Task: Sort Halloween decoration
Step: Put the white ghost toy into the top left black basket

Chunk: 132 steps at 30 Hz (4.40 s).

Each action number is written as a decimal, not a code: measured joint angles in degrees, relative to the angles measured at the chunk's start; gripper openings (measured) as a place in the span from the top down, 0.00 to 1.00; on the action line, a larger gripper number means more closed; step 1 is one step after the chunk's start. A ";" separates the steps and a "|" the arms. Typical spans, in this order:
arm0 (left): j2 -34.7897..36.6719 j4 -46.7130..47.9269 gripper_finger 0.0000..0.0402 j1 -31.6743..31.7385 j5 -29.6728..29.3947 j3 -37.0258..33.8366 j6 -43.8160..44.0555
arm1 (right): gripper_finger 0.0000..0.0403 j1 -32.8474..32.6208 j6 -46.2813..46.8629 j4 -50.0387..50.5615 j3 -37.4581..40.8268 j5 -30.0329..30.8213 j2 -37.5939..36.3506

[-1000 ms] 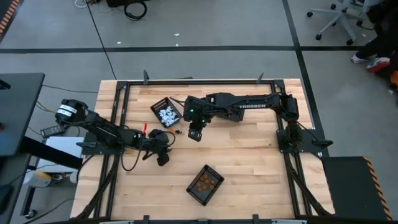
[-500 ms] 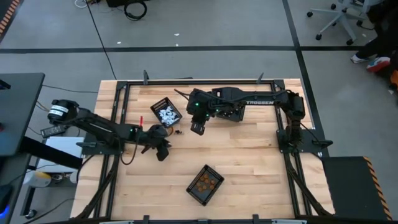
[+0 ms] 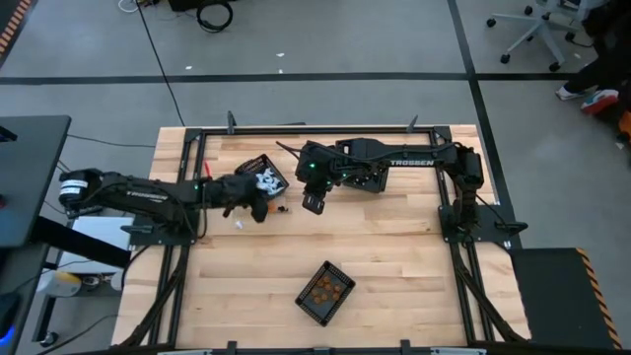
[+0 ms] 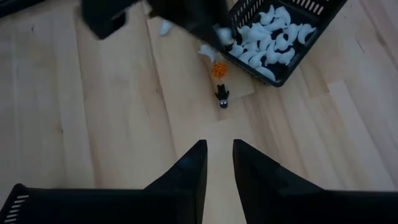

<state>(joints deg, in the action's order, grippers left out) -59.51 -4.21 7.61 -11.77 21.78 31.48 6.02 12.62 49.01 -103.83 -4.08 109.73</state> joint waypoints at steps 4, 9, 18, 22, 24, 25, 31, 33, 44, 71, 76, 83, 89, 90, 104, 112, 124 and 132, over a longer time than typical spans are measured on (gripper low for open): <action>-0.95 -0.90 0.83 5.20 0.00 0.01 -3.26 | 0.79 -0.04 0.47 -0.71 0.00 -0.02 0.00; -5.40 1.24 0.83 11.04 0.96 2.87 -6.63 | 0.79 -0.04 0.47 -2.54 0.00 -0.04 0.04; -21.35 14.20 0.82 20.29 4.79 15.09 -11.34 | 0.79 0.07 0.47 -3.47 0.00 -0.28 0.01; -24.74 20.50 0.73 20.82 6.18 19.97 -12.58 | 0.79 0.07 0.44 -3.37 0.00 -0.20 -0.47; -24.89 22.78 0.68 20.80 6.36 21.59 -13.30 | 0.79 0.11 0.38 -3.32 0.00 0.16 -0.86; -24.89 23.35 0.66 20.79 6.40 22.24 -13.60 | 0.79 0.16 0.36 -3.58 0.00 0.54 -1.17; -21.93 30.90 0.58 20.02 6.77 25.80 -15.97 | 0.79 0.79 -0.39 -3.61 0.00 2.84 -2.91; -18.95 32.76 0.58 17.78 6.59 25.19 -16.28 | 0.79 1.15 -0.50 -3.54 0.00 2.90 -3.50; 2.40 37.02 0.61 -4.20 -2.78 14.32 -1.41 | 0.79 0.11 -1.71 -3.20 1.35 5.41 -4.46; 3.98 7.58 0.36 -16.16 -17.22 -11.75 -1.53 | 0.79 -0.04 -1.68 -4.42 1.36 1.84 -4.46; 3.95 3.29 0.36 -12.30 -15.52 -12.92 -4.43 | 0.79 -0.04 -1.73 -4.42 1.36 1.18 -4.44; -0.81 -1.15 0.36 -9.28 -10.50 -12.92 -8.12 | 0.79 0.42 -2.07 -4.57 1.36 0.17 -4.44; -7.61 -5.47 0.36 -8.69 -9.30 -11.37 -8.45 | 0.79 0.44 -1.74 -4.83 1.36 -0.09 -4.42; -8.83 -5.42 0.36 -8.69 -9.32 -10.92 -8.43 | 0.79 0.44 -1.70 -4.83 1.36 -0.11 -4.42; -17.26 -6.07 0.53 -8.87 -7.94 -7.43 -8.08 | 0.79 0.42 -0.76 -4.79 1.36 -0.52 -4.42; -17.24 -5.33 0.71 -9.50 -6.84 -7.41 -7.94 | 0.79 0.33 -0.76 -4.75 1.36 -0.61 -4.42; -17.04 -6.19 0.80 -9.50 -6.71 -7.64 -3.29 | 0.79 0.33 -0.95 -3.38 1.36 -0.53 -5.20; -15.65 -4.01 0.81 -9.50 -2.87 -4.81 -4.94 | 0.79 1.19 -1.96 -1.50 1.36 0.04 -6.71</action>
<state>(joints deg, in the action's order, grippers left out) -75.16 -8.21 -1.89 -14.64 16.97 26.54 7.22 10.66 47.51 -102.48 -4.03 103.02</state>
